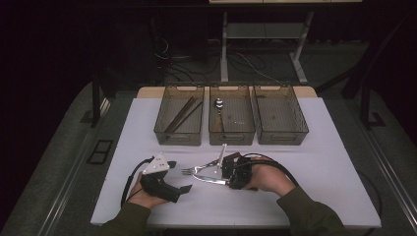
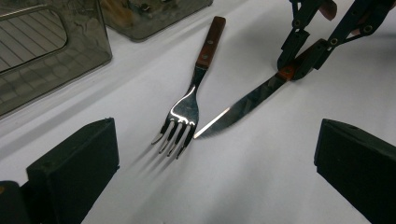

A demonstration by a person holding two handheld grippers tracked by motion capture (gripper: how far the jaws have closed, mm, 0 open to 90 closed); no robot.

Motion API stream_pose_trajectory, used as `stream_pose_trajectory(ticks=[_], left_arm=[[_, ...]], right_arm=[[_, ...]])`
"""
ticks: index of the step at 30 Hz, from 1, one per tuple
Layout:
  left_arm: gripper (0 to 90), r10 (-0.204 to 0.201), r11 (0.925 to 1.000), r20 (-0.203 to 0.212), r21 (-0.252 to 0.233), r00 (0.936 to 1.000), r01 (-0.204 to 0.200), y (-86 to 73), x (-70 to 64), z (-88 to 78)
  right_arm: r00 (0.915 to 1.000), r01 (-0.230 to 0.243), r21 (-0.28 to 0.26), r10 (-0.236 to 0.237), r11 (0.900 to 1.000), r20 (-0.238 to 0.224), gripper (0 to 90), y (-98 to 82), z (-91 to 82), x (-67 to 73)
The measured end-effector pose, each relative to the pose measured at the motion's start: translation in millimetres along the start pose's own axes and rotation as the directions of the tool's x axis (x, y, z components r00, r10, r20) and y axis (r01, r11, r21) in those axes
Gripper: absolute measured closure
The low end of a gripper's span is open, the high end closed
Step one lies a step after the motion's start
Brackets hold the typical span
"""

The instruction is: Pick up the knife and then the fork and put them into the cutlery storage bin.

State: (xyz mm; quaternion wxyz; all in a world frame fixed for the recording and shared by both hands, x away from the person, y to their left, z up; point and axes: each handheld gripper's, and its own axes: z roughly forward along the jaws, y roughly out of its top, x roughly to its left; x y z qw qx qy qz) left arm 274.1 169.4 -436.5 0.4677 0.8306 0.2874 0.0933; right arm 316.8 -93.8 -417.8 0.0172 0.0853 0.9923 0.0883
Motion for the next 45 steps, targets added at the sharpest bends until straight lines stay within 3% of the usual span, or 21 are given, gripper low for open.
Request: stream_pose_trajectory(ticks=[9, 15, 18, 20, 26, 30, 36, 40, 45], left_arm=[[0.0, 0.002, 1.0, 0.001, -0.002, 1.0, -0.002, 0.0, 0.3, -0.5], [0.0, -0.004, 1.0, 0.002, -0.006, 1.0, 0.004, -0.1, 0.8, -0.7], [0.0, -0.005, 1.0, 0.001, -0.007, 1.0, 0.005, -0.1, 1.3, -1.3], [0.0, -0.006, 1.0, -0.001, -0.006, 1.0, 0.006, 0.0, 2.0, -2.1], [0.0, -0.013, 0.9998, 0.005, -0.014, 0.9999, 0.013, -0.7, 2.7, -1.8], [0.0, -0.009, 0.9999, 0.008, -0.014, 0.9999, 0.009, -1.0, 3.2, -1.9], [0.0, -0.007, 0.9998, 0.009, -0.016, 0.9999, 0.007, -0.9, 2.6, -1.6], [0.0, -0.006, 0.9999, 0.012, -0.016, 0.9999, 0.006, -0.8, 2.7, -1.5], [0.0, -0.005, 0.9998, 0.014, -0.017, 0.9999, 0.005, -0.9, 2.8, -1.5]], right_arm=[[0.9998, 0.016, -0.012, -0.016, 1.0, -0.006, 77.1, -3.5, -1.4, -0.3], [0.9994, 0.008, -0.036, -0.009, 0.999, -0.034, 77.1, -18.0, -5.0, -0.6], [0.9994, 0.003, -0.069, -0.005, 0.998, -0.036, 77.2, -29.5, -7.9, -2.3], [0.9992, -0.027, -0.087, 0.024, 0.996, -0.033, 77.2, -37.0, -11.4, -3.6], [0.9973, -0.067, -0.171, 0.061, 0.983, -0.041, 77.2, -56.7, -19.4, -11.1], [0.9959, -0.09, -0.24, 0.085, 0.967, -0.032, 77.2, -66.0, -25.9, -18.4], [0.9866, -0.161, -0.355, 0.16, 0.921, -0.034, 77.2, -82.7, -36.0, -29.8], [0.9818, -0.186, -0.393, 0.186, 0.9, -0.038, 77.2, -90.0, -39.0, -33.5], [0.9741, -0.215, -0.456, 0.223, 0.864, -0.035, 77.1, -97.0, -46.1, -37.5]])
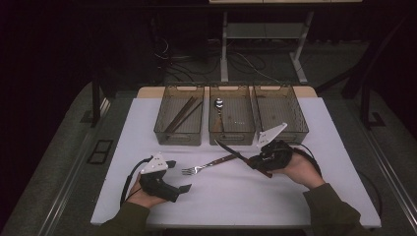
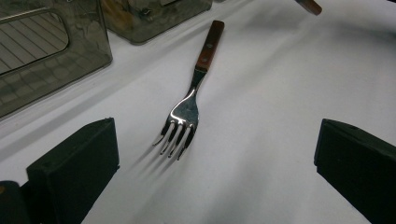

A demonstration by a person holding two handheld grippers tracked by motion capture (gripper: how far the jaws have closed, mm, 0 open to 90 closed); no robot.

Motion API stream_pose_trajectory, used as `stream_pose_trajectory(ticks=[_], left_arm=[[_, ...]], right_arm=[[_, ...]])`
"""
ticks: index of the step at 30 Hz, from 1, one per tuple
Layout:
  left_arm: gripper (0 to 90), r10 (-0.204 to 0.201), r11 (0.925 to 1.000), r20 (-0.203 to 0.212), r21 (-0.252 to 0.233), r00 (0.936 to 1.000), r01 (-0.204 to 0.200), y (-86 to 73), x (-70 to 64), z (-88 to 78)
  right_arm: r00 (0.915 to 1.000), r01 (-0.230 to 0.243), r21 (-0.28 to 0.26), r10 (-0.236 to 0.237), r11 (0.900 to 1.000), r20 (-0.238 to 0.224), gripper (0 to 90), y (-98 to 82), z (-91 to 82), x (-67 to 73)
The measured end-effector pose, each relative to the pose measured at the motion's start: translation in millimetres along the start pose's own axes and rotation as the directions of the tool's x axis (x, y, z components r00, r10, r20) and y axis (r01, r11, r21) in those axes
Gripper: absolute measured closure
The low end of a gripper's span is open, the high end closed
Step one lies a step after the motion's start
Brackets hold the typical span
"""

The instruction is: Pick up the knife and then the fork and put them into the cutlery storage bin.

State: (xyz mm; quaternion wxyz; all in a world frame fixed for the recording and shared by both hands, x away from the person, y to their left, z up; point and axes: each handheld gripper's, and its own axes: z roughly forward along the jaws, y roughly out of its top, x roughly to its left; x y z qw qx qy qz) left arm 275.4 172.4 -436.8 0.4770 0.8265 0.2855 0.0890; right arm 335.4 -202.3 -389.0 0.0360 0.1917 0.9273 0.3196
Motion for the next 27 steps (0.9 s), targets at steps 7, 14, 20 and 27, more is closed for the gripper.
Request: stream_pose_trajectory(ticks=[7, 14, 20, 27], left_arm=[[0.0, 0.002, 1.0, 0.001, 0.001, 1.0, -0.002, 0.0, 0.2, 0.2], [0.0, 0.003, 1.0, 0.006, 0.005, 1.0, -0.003, -0.2, -0.2, 1.1], [0.0, 0.002, 1.0, 0.009, 0.005, 1.0, -0.002, -0.1, -0.7, 1.4], [0.0, 0.003, 1.0, 0.008, 0.002, 1.0, -0.003, 0.0, -0.4, 1.2]], right_arm=[[0.9972, -0.063, -0.088, 0.066, 0.994, 0.034, 77.1, -4.0, -14.4, -9.0], [0.9897, -0.102, -0.166, 0.117, 0.981, 0.082, 77.2, -10.3, -29.1, -19.3], [0.9785, -0.132, -0.225, 0.163, 0.965, 0.126, 77.2, -15.5, -42.2, -28.2], [0.9593, -0.156, -0.294, 0.216, 0.943, 0.182, 77.2, -18.7, -64.0, -42.0]])
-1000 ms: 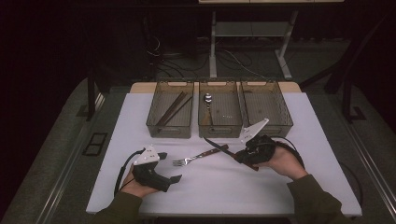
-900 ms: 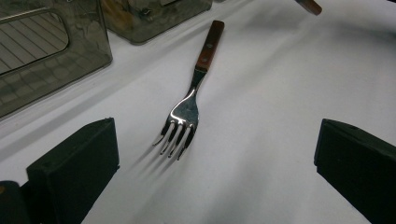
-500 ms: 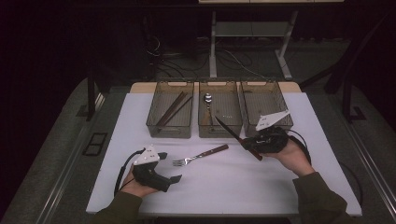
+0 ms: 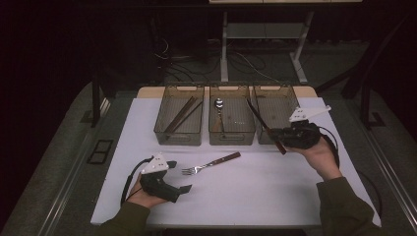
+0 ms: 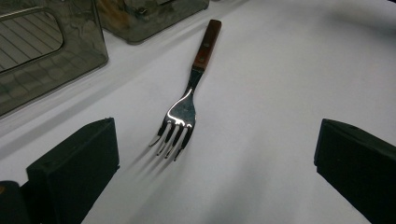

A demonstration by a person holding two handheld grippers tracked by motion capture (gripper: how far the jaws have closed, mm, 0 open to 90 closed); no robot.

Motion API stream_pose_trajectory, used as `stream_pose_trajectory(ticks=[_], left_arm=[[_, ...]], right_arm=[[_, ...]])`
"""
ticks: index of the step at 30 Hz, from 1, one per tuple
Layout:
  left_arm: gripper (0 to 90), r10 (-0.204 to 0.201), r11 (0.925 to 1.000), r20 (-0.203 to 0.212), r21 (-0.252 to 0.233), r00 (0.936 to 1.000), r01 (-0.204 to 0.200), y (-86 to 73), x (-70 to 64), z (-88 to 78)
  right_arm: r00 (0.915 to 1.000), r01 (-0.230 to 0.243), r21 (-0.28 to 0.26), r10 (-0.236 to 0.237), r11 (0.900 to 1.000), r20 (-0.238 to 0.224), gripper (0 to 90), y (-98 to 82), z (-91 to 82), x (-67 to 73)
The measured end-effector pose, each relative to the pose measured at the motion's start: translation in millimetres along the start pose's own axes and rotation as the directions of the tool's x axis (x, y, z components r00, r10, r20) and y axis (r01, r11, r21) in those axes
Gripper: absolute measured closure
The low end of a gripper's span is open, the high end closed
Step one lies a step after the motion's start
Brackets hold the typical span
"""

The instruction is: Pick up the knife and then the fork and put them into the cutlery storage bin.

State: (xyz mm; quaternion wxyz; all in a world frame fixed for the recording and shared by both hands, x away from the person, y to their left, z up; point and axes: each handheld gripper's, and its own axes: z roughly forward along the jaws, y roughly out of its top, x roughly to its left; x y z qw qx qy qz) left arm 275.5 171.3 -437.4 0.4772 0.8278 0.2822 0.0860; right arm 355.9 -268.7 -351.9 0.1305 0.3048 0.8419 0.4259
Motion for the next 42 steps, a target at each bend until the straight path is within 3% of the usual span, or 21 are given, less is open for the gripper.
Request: stream_pose_trajectory(ticks=[9, 16, 31, 42], left_arm=[[0.0, 0.0, 1.0, 0.001, -0.002, 1.0, 0.0, -0.1, 0.2, -0.3], [0.0, -0.001, 1.0, 0.0, 0.002, 1.0, 0.001, -0.2, 0.1, 0.0], [0.0, -0.001, 1.0, 0.003, 0.0, 1.0, 0.001, -0.1, 0.0, 0.1], [0.0, -0.004, 1.0, 0.006, -0.001, 1.0, 0.004, -0.3, 0.2, 0.2]], right_arm=[[0.9959, -0.019, -0.035, 0.022, 0.999, 0.088, 77.1, 19.3, -21.0, -25.2], [0.9894, -0.043, -0.065, 0.051, 0.997, 0.136, 77.1, 29.1, -27.4, -42.5], [0.9662, -0.138, -0.064, 0.149, 0.988, 0.21, 77.1, 21.1, -14.5, -80.8], [0.9516, -0.191, 0.005, 0.184, 0.982, 0.246, 77.1, 9.9, 5.6, -100.4]])
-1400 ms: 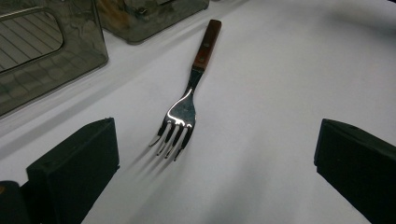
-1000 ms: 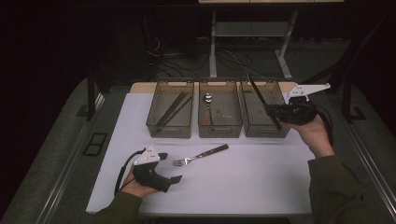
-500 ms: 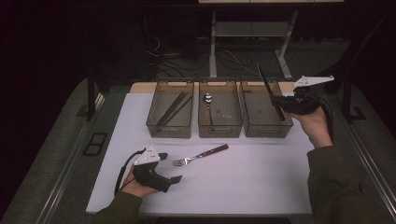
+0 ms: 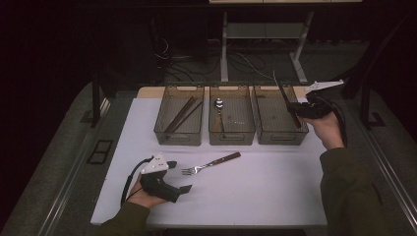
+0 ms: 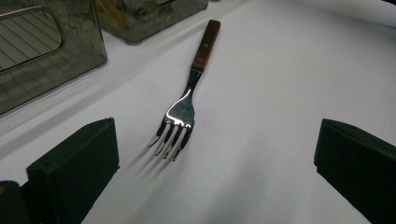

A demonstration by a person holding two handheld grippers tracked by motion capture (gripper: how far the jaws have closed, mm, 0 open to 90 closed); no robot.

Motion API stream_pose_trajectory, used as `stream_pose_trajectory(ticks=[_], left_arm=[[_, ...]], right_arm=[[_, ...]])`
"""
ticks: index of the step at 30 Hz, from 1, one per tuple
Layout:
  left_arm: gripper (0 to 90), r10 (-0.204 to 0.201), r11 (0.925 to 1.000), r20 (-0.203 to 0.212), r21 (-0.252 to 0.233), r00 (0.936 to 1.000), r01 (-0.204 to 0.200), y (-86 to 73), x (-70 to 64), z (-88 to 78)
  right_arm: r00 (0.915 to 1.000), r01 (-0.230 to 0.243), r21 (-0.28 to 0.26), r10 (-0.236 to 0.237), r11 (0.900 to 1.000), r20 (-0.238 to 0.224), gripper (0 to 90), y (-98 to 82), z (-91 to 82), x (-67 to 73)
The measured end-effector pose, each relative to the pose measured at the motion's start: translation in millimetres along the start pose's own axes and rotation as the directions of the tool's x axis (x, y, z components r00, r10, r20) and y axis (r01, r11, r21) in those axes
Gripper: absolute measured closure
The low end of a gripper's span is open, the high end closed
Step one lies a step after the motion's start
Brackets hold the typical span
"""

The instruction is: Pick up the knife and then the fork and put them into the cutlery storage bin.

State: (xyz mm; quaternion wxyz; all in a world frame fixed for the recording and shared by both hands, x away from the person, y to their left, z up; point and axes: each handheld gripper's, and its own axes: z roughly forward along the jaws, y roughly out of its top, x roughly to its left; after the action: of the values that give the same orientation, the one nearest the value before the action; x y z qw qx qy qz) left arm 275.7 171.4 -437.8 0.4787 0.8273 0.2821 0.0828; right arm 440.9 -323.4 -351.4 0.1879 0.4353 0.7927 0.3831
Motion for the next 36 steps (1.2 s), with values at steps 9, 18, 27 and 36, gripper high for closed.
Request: stream_pose_trajectory(ticks=[9, 18, 27, 36], left_arm=[[0.0, -0.002, 1.0, 0.004, -0.001, 1.0, 0.002, 0.0, 0.1, 0.1], [0.0, -0.002, 1.0, 0.007, 0.0, 1.0, 0.002, -0.1, 0.2, 0.3], [0.0, -0.002, 1.0, 0.009, 0.006, 1.0, 0.002, -0.1, 0.2, 0.7], [0.0, -0.001, 1.0, 0.01, 0.003, 1.0, 0.001, -0.1, 0.0, 0.6]], right_arm=[[0.9999, 0.01, 0.077, -0.011, 0.997, 0.009, 77.1, -6.1, 16.8, -5.4], [0.9993, 0.029, 0.188, -0.033, 0.982, 0.016, 77.0, -12.1, 32.6, -5.7], [0.9978, 0.057, 0.294, -0.064, 0.954, 0.016, 76.7, -16.2, 44.6, -2.9], [0.9988, 0.046, 0.277, -0.05, 0.96, 0.005, 67.9, -14.1, 43.1, -1.8]])
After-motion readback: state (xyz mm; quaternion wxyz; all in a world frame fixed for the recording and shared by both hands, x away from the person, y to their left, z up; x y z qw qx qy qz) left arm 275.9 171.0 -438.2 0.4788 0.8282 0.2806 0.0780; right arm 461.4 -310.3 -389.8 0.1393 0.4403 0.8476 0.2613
